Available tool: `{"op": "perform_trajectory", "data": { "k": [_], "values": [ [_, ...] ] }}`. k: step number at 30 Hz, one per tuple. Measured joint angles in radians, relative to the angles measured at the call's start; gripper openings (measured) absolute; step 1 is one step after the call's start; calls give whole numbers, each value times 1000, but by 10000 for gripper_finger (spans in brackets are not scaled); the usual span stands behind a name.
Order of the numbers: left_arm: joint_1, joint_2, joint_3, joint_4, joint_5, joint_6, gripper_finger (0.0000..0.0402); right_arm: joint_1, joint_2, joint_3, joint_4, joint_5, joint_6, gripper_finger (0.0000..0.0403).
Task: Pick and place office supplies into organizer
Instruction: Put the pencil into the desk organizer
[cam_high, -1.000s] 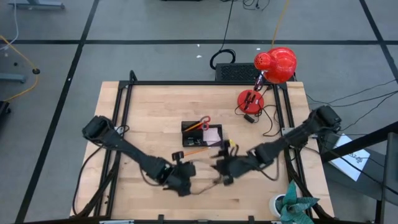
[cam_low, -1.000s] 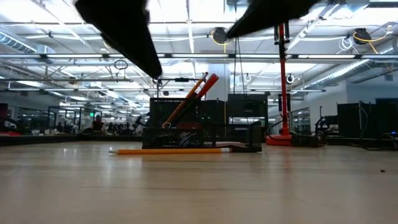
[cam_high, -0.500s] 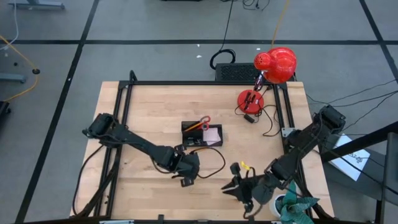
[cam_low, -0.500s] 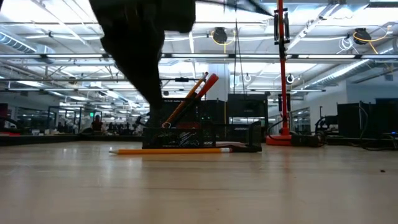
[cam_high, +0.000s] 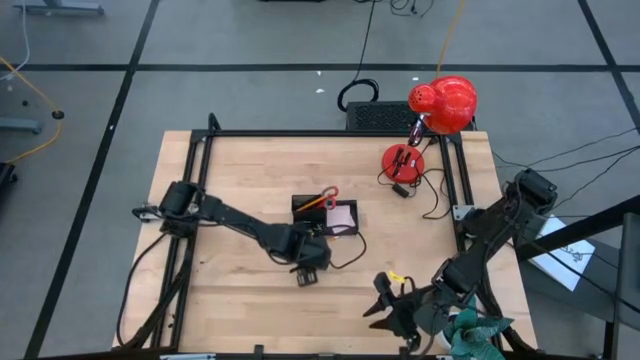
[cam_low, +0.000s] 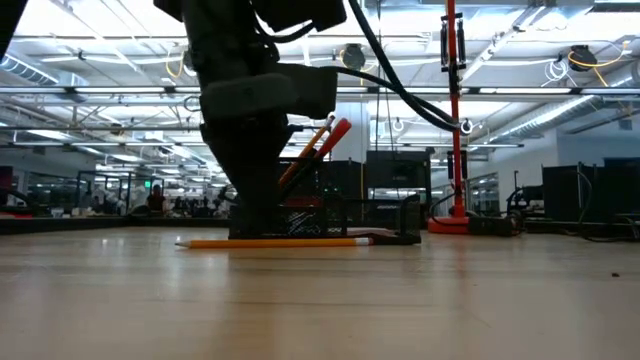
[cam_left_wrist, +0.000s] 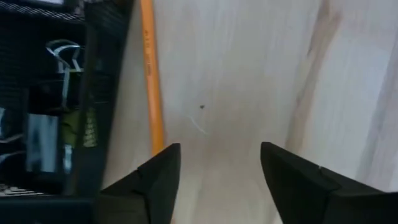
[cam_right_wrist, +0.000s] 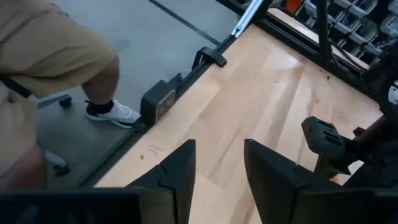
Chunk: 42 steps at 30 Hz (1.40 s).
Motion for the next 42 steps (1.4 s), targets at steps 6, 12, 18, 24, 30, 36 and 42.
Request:
{"op": "perform_trajectory", "data": {
  "k": [6, 12, 18, 24, 30, 36, 42],
  "values": [
    [21, 0, 0, -22, -32, 58, 254, -2, 1, 0, -13, 2, -14, 137],
    [88, 0, 0, -23, 39, 46, 255, -2, 1, 0, -17, 2, -9, 136],
    [139, 5, 1, -34, 96, 18, 255, -2, 1, 0, -22, 2, 1, 135],
    [148, 69, 10, -117, 115, 20, 255, -2, 1, 0, -27, 2, 9, 134],
    [129, 105, 11, -127, 145, -62, 255, -2, 1, 1, -41, 2, 27, 136],
    [61, 100, 7, -134, 138, -253, 255, -2, 1, 1, -64, 2, 45, 135],
    [-50, 100, 5, -133, 128, -364, 255, -1, 1, 1, -76, 2, 55, 136]
  ]
}}
